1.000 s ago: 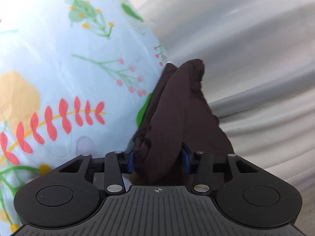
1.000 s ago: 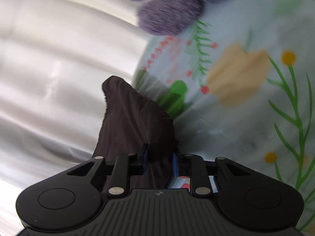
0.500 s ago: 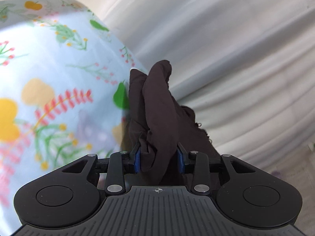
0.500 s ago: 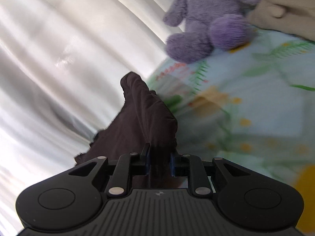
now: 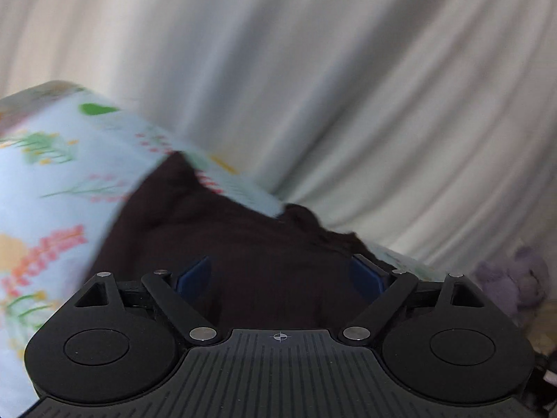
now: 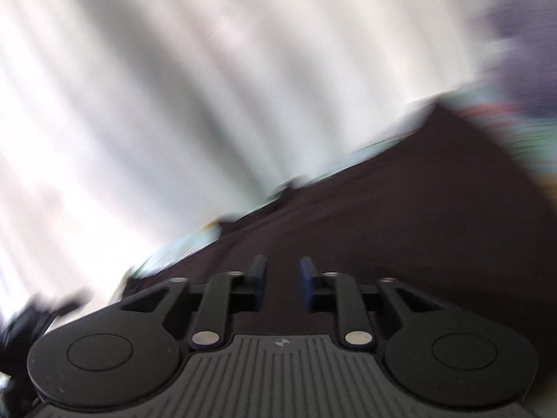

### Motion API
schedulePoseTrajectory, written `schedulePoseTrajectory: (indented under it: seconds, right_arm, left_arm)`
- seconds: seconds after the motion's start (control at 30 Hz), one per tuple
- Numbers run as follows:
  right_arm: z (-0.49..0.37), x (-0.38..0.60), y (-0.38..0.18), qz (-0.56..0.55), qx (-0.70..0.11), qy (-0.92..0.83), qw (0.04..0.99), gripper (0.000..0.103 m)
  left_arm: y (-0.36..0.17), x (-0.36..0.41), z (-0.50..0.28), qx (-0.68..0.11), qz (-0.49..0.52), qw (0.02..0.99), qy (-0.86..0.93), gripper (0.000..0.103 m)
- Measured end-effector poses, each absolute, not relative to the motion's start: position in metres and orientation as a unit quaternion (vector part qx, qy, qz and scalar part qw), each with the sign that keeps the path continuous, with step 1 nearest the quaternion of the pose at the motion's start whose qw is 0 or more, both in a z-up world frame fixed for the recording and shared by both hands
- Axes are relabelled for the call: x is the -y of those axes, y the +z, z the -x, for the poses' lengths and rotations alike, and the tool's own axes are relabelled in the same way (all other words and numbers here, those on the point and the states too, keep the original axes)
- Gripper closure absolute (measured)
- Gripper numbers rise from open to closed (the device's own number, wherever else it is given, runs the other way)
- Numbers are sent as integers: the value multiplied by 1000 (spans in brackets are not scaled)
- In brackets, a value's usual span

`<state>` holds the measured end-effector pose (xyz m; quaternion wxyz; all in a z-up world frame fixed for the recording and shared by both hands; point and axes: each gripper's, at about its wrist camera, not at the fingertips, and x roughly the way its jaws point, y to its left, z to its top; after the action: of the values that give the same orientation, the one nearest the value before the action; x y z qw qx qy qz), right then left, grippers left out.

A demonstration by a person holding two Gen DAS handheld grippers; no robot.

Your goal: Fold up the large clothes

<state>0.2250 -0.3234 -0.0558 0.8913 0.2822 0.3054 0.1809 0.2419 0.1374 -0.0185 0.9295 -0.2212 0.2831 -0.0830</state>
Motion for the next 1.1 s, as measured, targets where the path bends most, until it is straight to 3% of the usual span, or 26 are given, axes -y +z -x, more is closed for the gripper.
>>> schedulePoseTrajectory:
  seconds: [0.1, 0.2, 0.23, 0.3, 0.37, 0.53, 0.63, 0.7, 0.77, 0.83, 0.9, 0.93, 1.0, 1.1]
  right_arm:
    - [-282, 288, -80, -310, -342, 189, 867, 89]
    - [-307, 287, -108, -293, -335, 193, 875, 103]
    - [-311, 296, -115, -296, -328, 210, 872, 103]
    - [-318, 324, -121, -302, -316, 219, 872, 103]
    - [-319, 361, -122, -266, -303, 163, 900, 103]
    - [-300, 486, -139, -367, -250, 37, 895, 103]
    - [-293, 507, -153, -426, -230, 24, 875, 103]
    - [-295, 500, -151, -404, -233, 15, 885, 103]
    - [-296, 496, -149, -394, -237, 10, 888, 103]
    - [-297, 490, -142, -380, -246, -3, 891, 103]
    - [-293, 474, -125, -331, -266, -28, 905, 103]
    - [-291, 462, -111, -305, -274, -32, 911, 95]
    - [-273, 440, -93, -280, -278, -2, 919, 85]
    - [-243, 392, -75, -239, -288, 54, 926, 85]
  left_arm:
    - [-31, -82, -295, -260, 190, 939, -117, 13]
    - [-56, -49, -338, -258, 171, 947, -92, 12]
    - [-69, -42, -349, -267, 152, 948, -86, 12]
    - [-100, -38, -366, -305, 117, 944, -49, 12]
    - [-119, -51, -365, -293, 138, 944, -56, 12]
    - [-126, -79, -353, -279, 163, 944, -72, 15]
    - [-129, -102, -351, -276, 179, 941, -80, 30]
    - [-131, -126, -350, -280, 206, 934, -84, 57]
    - [-135, -151, -349, -287, 253, 919, -96, 66]
    - [-134, -169, -349, -301, 288, 902, -112, 66]
    - [-121, -181, -341, -328, 281, 895, -113, 54]
    - [-113, -186, -333, -339, 273, 894, -110, 47]
    - [-92, -200, -306, -338, 257, 900, -99, 9]
    - [-67, -222, -252, -312, 231, 921, -45, 0]
